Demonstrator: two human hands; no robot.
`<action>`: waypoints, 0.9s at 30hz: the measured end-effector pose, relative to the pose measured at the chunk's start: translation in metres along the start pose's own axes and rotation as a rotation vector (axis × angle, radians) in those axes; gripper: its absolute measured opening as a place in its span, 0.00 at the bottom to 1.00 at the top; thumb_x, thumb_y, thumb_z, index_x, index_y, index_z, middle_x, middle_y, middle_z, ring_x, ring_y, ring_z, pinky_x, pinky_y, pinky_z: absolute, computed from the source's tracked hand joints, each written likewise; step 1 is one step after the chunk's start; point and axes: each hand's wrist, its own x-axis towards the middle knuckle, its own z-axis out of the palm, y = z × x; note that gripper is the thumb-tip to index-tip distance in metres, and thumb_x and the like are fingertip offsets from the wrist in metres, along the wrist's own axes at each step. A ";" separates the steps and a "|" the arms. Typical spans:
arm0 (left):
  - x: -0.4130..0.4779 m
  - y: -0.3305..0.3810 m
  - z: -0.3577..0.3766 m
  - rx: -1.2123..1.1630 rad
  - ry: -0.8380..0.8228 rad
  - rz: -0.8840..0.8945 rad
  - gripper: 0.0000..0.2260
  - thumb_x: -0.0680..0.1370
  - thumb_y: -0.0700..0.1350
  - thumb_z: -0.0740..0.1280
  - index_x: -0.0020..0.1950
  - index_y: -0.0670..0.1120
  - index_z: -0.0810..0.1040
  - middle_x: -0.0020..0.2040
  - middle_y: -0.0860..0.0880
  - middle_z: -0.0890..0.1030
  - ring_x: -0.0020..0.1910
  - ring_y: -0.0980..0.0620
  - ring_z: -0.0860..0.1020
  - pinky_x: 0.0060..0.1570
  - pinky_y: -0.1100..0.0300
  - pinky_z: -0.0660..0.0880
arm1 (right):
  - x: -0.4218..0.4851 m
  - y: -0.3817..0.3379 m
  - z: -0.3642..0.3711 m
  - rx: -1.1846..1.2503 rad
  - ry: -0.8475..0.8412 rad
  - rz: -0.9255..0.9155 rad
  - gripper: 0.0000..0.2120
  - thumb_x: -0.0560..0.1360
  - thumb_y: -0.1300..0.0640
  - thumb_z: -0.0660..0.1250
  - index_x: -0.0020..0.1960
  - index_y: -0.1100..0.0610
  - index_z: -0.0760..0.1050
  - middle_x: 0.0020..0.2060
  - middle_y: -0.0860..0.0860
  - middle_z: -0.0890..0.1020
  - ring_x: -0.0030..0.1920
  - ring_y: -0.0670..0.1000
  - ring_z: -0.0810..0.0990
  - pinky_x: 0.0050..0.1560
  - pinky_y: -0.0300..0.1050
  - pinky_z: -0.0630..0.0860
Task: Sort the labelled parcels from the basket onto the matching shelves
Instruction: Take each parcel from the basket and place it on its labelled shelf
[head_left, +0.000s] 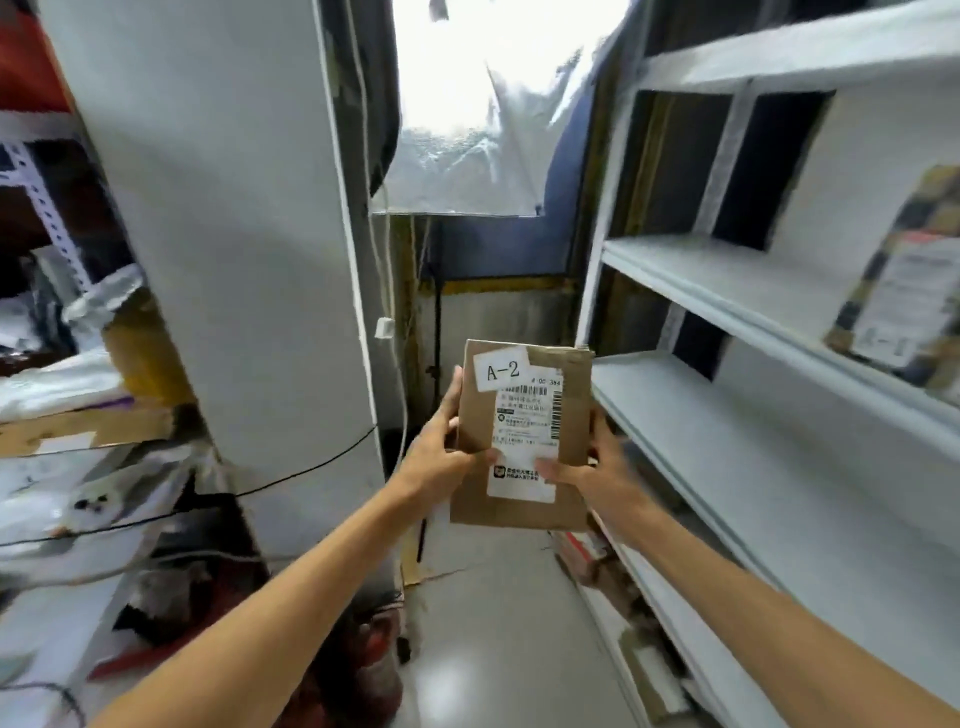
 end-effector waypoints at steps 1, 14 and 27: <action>0.014 -0.001 0.011 0.006 -0.054 0.006 0.46 0.73 0.35 0.71 0.76 0.66 0.47 0.62 0.50 0.75 0.58 0.51 0.78 0.49 0.59 0.80 | 0.000 0.003 -0.012 0.017 0.054 0.009 0.41 0.67 0.61 0.77 0.73 0.44 0.62 0.60 0.46 0.80 0.60 0.52 0.79 0.60 0.59 0.76; 0.097 -0.047 0.207 -0.121 -0.747 -0.140 0.42 0.76 0.32 0.66 0.74 0.68 0.50 0.68 0.47 0.73 0.57 0.47 0.80 0.51 0.48 0.80 | -0.094 0.066 -0.149 -0.037 0.717 0.222 0.37 0.70 0.67 0.72 0.71 0.43 0.62 0.51 0.40 0.80 0.51 0.42 0.79 0.44 0.37 0.78; 0.130 -0.077 0.383 0.020 -1.021 -0.254 0.41 0.73 0.38 0.72 0.78 0.56 0.52 0.65 0.45 0.75 0.53 0.48 0.81 0.38 0.54 0.81 | -0.137 0.139 -0.269 0.100 0.961 0.470 0.48 0.71 0.58 0.73 0.78 0.45 0.44 0.66 0.40 0.70 0.70 0.46 0.65 0.74 0.55 0.60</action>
